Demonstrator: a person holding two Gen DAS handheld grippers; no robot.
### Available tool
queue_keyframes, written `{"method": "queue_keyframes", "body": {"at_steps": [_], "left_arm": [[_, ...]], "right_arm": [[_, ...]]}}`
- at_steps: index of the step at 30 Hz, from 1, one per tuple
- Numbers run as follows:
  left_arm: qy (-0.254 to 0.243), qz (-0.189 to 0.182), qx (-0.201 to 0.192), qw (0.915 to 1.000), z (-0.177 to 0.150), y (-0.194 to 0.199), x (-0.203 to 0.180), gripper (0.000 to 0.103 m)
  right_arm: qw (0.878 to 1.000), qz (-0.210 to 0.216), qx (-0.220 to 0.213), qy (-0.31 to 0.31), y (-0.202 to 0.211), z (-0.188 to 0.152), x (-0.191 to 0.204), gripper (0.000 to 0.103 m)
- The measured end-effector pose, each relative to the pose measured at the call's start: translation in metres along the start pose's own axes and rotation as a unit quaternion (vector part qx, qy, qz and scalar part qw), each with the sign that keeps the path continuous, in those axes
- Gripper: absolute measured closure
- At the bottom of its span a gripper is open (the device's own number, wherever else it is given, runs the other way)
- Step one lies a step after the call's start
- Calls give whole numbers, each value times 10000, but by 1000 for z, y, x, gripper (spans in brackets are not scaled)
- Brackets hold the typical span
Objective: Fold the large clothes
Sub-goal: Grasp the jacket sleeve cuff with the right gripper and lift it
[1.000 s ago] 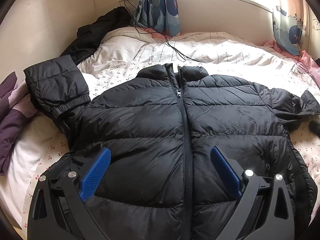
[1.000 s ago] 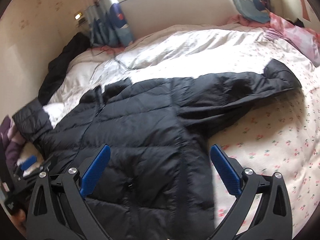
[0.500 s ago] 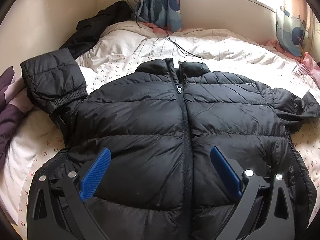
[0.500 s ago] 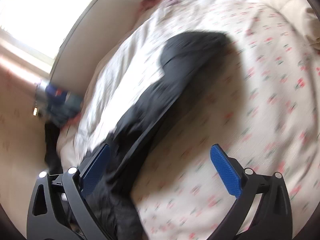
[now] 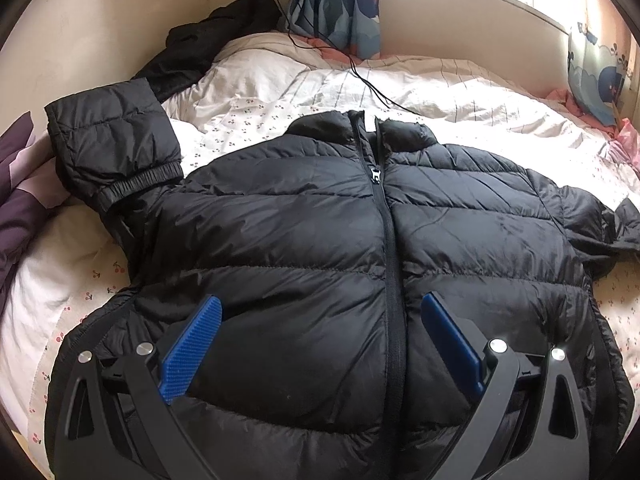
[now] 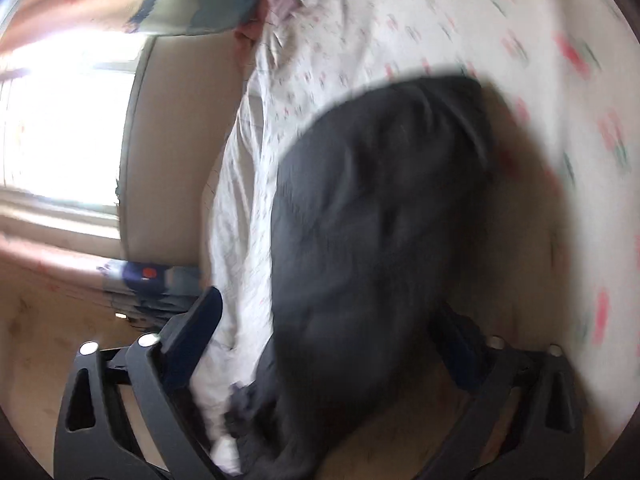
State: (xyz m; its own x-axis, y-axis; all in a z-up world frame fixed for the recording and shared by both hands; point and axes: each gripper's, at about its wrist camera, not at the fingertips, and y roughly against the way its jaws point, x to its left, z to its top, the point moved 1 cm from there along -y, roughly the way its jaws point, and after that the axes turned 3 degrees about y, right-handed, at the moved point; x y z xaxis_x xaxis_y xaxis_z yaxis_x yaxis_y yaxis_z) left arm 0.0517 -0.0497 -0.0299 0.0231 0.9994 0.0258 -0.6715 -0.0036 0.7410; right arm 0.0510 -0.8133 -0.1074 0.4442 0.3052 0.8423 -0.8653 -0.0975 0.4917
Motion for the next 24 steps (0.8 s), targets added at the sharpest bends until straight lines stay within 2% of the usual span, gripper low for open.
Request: {"method": "queue_keyframes", "body": {"at_steps": [2, 3, 5, 6, 7, 8, 9, 10, 11, 12, 14, 16, 19, 20, 21, 22, 23, 24], "left_arm": [[13, 25, 17, 10000, 0, -2, 1, 7], [28, 28, 30, 10000, 0, -3, 1, 7], [77, 8, 66, 9999, 0, -5, 2, 7], [90, 11, 71, 9999, 0, -6, 3, 7], [96, 13, 70, 9999, 0, -6, 3, 7], [88, 13, 73, 9999, 0, -7, 3, 7], [64, 20, 78, 9999, 0, -8, 2, 7], [43, 30, 82, 10000, -1, -9, 2, 7], [19, 45, 93, 9999, -1, -10, 1, 7], [10, 51, 99, 9999, -2, -10, 0, 7], [3, 51, 96, 9999, -2, -10, 0, 7], [2, 52, 106, 9999, -2, -10, 0, 7], [28, 33, 188, 9998, -2, -14, 0, 7], [36, 37, 192, 9998, -3, -15, 1, 7], [51, 45, 182, 9998, -3, -14, 2, 7], [76, 57, 153, 9998, -2, -13, 3, 7], [127, 73, 85, 9999, -1, -10, 4, 7], [165, 79, 29, 9998, 0, -8, 6, 7]], "right_arm": [[9992, 125, -323, 189, 14, 10, 9, 95], [9947, 342, -644, 727, 32, 11, 29, 97], [9775, 874, -1040, 1616, 66, 1, 61, 97], [9705, 1011, -1140, 1869, 82, -6, 68, 97], [9685, 943, -1235, 1944, 93, -10, 63, 97], [9703, 867, -1202, 1914, 95, -12, 56, 95], [9787, 711, -932, 1685, 86, -7, 35, 84], [9878, 499, -699, 1297, 76, 0, 14, 72], [9951, 277, -561, 766, 70, 2, -11, 46], [9982, 292, -506, 138, 67, 2, -39, 40], [9961, 538, -604, -355, 65, 5, -67, 41], [9956, 605, -651, -311, 62, 10, -71, 41], [9975, 441, -555, 11, 52, 21, -53, 43], [9973, 350, -611, 188, 58, 24, -47, 62], [9960, 345, -743, 358, 66, 27, -36, 94], [9930, 478, -947, 518, 69, 31, -19, 98], [9858, 728, -1256, 845, 85, 32, 0, 98], [9804, 891, -1383, 1085, 97, 31, 11, 98]]}}
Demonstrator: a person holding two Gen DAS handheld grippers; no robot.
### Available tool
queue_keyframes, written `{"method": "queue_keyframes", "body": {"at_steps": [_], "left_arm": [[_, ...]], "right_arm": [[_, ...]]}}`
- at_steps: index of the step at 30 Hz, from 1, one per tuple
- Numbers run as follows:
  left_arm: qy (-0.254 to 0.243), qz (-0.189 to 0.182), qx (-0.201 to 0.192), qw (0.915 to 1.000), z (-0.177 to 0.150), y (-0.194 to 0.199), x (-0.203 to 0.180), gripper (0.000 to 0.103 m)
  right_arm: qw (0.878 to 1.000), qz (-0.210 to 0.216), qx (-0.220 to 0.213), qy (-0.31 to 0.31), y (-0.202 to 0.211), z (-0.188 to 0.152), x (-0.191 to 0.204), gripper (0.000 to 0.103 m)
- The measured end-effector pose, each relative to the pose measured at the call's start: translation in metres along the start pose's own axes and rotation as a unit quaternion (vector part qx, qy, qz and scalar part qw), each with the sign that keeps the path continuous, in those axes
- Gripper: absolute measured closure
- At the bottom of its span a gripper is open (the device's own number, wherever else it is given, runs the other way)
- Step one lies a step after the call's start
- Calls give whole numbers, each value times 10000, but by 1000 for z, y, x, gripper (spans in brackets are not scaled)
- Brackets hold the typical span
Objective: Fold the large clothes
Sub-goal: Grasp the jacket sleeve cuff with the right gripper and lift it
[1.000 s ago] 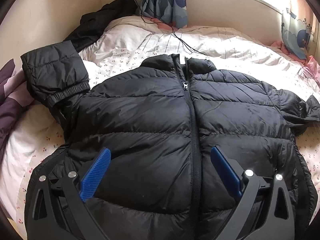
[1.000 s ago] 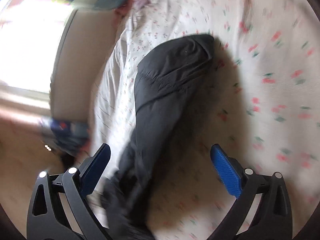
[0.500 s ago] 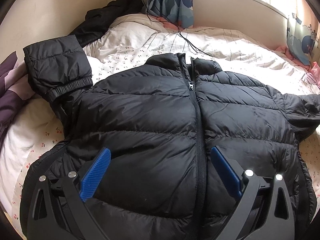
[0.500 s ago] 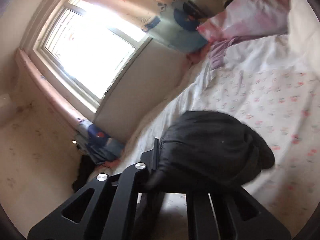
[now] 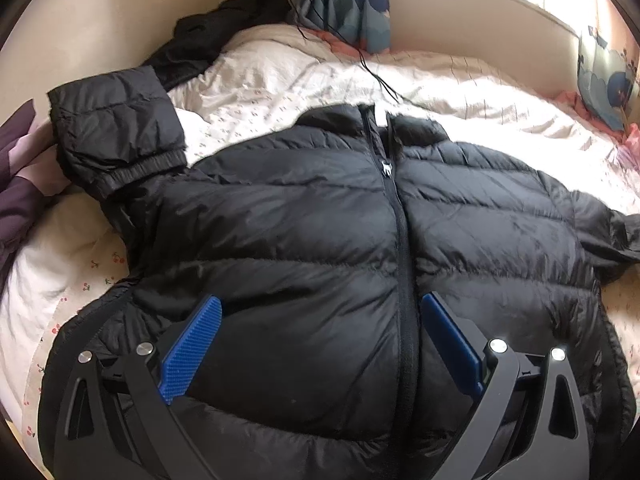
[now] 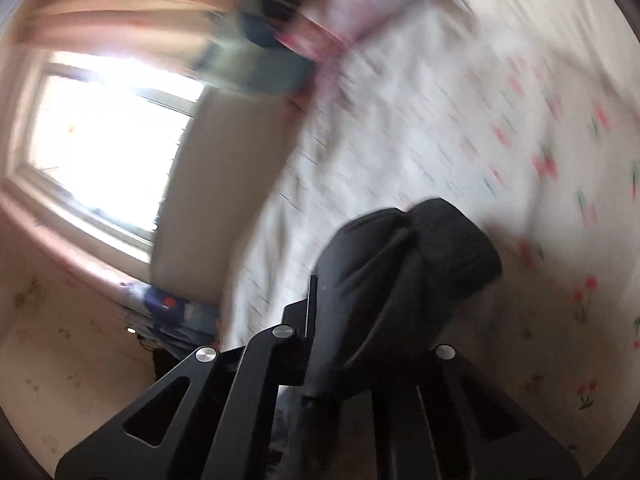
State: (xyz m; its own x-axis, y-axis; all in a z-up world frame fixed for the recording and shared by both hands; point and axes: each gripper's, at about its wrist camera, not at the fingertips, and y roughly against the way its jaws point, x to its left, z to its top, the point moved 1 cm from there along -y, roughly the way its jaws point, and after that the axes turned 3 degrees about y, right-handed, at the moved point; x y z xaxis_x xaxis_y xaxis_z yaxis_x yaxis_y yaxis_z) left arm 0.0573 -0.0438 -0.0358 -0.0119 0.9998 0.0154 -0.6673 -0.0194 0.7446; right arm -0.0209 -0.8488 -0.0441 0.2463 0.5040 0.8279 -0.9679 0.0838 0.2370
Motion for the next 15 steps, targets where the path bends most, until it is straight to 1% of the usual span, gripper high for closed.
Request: {"method": "queue_keyframes", "body": {"at_steps": [1, 2, 3, 5, 6, 7, 8, 10, 11, 13, 15], "left_arm": [[43, -1, -54, 10000, 1, 2, 2, 7], [58, -9, -52, 10000, 1, 2, 2, 7], [56, -26, -18, 10000, 1, 1, 3, 7], [19, -42, 95, 9999, 0, -3, 1, 7], [2, -33, 134, 9999, -1, -4, 1, 7], [-13, -40, 130, 9999, -1, -4, 0, 7], [-34, -47, 101, 9999, -1, -2, 0, 7], [-49, -11, 28, 10000, 1, 1, 2, 7], [-32, 13, -20, 10000, 3, 4, 4, 7], [68, -6, -48, 10000, 7, 6, 11, 7], [191, -52, -45, 9998, 9, 9, 17, 7]], "right_arm": [[9998, 100, -80, 136, 10, -2, 9, 98], [9998, 106, -103, 157, 14, -4, 10, 98], [10000, 18, -24, 46, 14, -9, -1, 98], [9978, -479, 228, -398, 7, -20, -33, 98], [9924, -684, 396, -944, 5, -31, -60, 95], [9869, -830, 468, -1305, 6, -39, -79, 95], [9844, -947, 457, -1410, 9, -45, -88, 95], [9881, -1079, 337, -1042, 12, -47, -80, 98], [9895, -1061, 292, -932, 12, -44, -74, 99], [9935, -930, 145, -645, 14, -35, -46, 100], [9969, -708, 11, -337, 13, -24, -3, 100]]}}
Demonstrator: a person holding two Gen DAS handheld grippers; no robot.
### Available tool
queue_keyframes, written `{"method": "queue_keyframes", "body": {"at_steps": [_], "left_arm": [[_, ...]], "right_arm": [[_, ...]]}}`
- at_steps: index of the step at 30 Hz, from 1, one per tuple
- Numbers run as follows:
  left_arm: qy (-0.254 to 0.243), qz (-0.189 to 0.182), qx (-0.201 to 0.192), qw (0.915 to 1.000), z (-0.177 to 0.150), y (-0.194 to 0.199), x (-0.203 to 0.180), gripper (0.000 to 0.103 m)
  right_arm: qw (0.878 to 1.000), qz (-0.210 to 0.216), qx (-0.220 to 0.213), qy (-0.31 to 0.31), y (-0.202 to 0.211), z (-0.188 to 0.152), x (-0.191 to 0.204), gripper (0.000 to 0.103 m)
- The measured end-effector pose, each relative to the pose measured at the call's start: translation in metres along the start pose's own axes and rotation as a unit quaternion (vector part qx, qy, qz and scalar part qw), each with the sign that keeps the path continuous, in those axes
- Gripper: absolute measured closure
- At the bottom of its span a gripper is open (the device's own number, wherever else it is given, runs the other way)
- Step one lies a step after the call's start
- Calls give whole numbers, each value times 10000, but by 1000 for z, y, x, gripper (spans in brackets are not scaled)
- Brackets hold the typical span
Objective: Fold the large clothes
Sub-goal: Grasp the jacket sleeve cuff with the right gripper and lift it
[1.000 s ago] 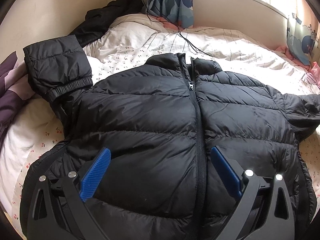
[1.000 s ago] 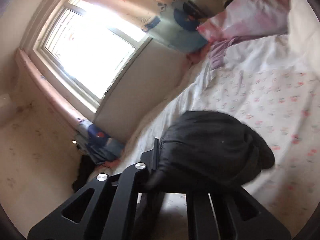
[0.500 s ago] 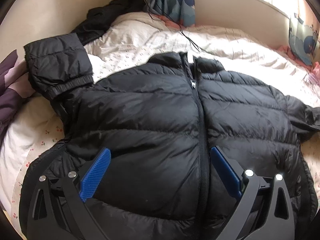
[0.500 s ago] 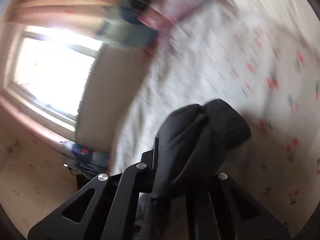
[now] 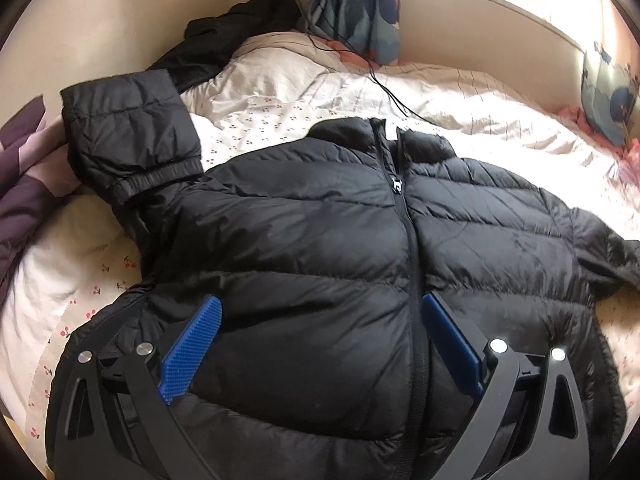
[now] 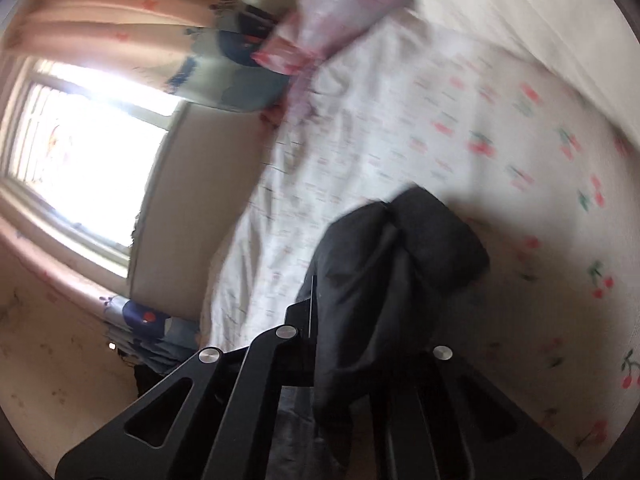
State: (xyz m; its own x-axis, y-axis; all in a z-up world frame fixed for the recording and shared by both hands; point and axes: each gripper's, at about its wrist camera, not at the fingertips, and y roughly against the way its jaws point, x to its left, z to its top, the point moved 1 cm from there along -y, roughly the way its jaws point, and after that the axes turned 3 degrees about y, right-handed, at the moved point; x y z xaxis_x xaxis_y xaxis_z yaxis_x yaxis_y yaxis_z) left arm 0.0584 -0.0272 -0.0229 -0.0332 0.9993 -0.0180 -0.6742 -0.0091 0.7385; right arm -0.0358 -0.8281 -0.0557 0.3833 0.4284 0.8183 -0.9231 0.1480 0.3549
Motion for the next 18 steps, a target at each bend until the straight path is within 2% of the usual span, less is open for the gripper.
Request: {"method": "queue_keyframes", "body": {"at_steps": [4, 7, 12, 18], "left_arm": [[111, -40, 9, 9999, 5, 5, 12, 7], [-31, 115, -19, 9999, 7, 7, 18, 7], [46, 150, -58, 9999, 9, 14, 42, 7], [351, 105, -97, 9993, 15, 26, 81, 7]], "right_arm": [[9977, 509, -124, 420, 5, 9, 81, 100], [9918, 1054, -88, 720, 9, 1, 149, 100], [9785, 1727, 155, 1113, 11, -33, 239, 100], [9673, 2013, 480, 1466, 4, -86, 316, 100]]}}
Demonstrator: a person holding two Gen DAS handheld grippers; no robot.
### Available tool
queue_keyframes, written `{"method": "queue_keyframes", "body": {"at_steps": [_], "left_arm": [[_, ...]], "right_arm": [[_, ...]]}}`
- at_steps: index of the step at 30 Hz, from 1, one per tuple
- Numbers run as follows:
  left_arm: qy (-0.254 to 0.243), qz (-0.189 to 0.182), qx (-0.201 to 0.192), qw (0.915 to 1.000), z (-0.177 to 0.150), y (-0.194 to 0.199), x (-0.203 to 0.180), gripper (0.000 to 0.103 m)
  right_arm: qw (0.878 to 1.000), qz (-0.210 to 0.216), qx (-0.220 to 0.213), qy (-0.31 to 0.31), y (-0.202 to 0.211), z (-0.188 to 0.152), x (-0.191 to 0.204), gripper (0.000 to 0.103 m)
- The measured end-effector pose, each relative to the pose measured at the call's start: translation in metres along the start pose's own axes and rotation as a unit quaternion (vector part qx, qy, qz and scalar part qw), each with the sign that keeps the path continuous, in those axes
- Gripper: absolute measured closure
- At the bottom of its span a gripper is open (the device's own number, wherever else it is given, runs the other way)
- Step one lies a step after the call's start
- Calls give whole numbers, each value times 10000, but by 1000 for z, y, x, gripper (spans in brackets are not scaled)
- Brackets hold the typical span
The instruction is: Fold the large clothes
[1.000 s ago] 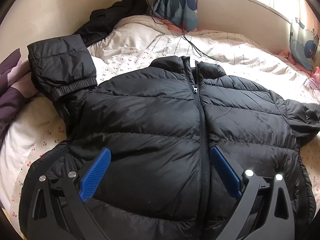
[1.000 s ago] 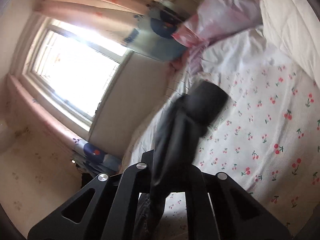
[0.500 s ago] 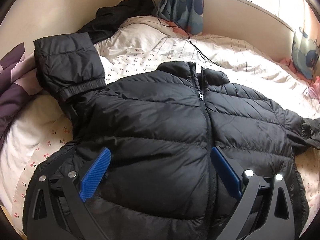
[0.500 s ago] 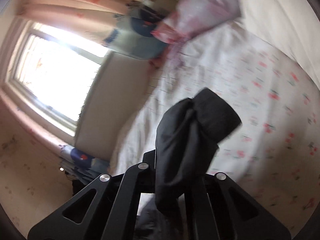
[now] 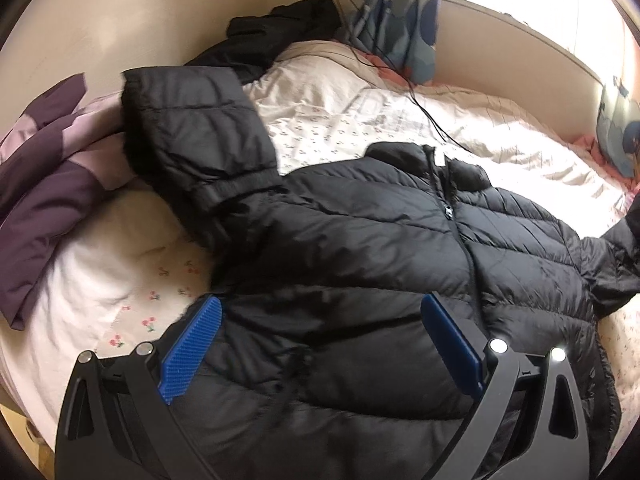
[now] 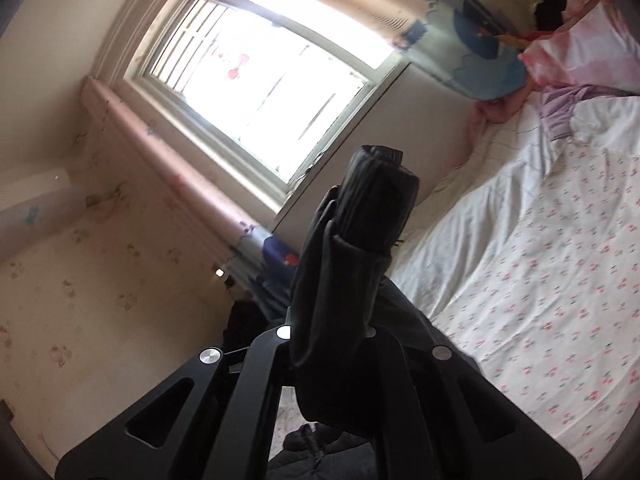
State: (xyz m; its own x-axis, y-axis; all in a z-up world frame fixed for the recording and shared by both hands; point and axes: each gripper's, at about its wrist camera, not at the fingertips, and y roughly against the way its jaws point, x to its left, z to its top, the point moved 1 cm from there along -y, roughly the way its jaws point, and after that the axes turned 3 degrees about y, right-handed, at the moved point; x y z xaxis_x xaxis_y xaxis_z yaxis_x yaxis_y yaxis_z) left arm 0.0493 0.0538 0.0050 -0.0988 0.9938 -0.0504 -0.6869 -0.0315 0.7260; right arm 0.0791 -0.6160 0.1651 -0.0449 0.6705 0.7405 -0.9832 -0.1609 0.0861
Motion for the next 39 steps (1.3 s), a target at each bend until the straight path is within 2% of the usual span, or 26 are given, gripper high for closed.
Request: {"method": "queue_keyframes", "body": {"at_steps": [8, 14, 17, 20, 23, 26, 29, 31, 32, 33, 35, 36, 37, 39], "left_arm": [[105, 264, -77, 9996, 8, 6, 34, 7], [53, 429, -183, 9989, 15, 11, 47, 7], [22, 574, -232, 9981, 18, 12, 54, 7], [158, 551, -194, 9982, 21, 11, 65, 7], [295, 511, -165, 9981, 22, 11, 73, 7], [358, 502, -157, 9980, 23, 11, 77, 7], [400, 426, -101, 9982, 23, 9, 78, 7], [400, 383, -71, 9984, 22, 8, 77, 7], [384, 383, -63, 9985, 22, 7, 76, 7], [364, 396, -59, 9985, 22, 7, 75, 7], [334, 411, -39, 9986, 21, 6, 74, 7], [323, 414, -38, 9986, 21, 6, 74, 7], [313, 423, -39, 9986, 21, 6, 73, 7], [230, 479, -57, 9986, 20, 6, 73, 7]], "right_arm": [[9974, 468, 533, 156, -66, -64, 93, 100], [9892, 976, 1059, 284, -132, -126, 159, 100], [9831, 1162, 1375, 325, -161, -166, 187, 100], [9761, 1256, 1738, 352, -187, -214, 206, 100], [9684, 1204, 2129, 478, -210, -262, 214, 100], [9566, 942, 2627, 839, -233, -318, 214, 100], [9283, 563, 3360, 1492, -256, -385, 216, 96], [8984, 226, 3955, 1897, -271, -436, 211, 94], [8825, 118, 4242, 2029, -278, -459, 210, 82], [8584, -25, 4655, 2156, -286, -488, 204, 65], [8218, -264, 5150, 2425, -296, -527, 201, 47], [8014, -405, 5300, 2744, -299, -542, 205, 44], [7928, -417, 5329, 2929, -298, -546, 209, 42], [7882, -187, 5483, 2789, -292, -536, 221, 42]]}}
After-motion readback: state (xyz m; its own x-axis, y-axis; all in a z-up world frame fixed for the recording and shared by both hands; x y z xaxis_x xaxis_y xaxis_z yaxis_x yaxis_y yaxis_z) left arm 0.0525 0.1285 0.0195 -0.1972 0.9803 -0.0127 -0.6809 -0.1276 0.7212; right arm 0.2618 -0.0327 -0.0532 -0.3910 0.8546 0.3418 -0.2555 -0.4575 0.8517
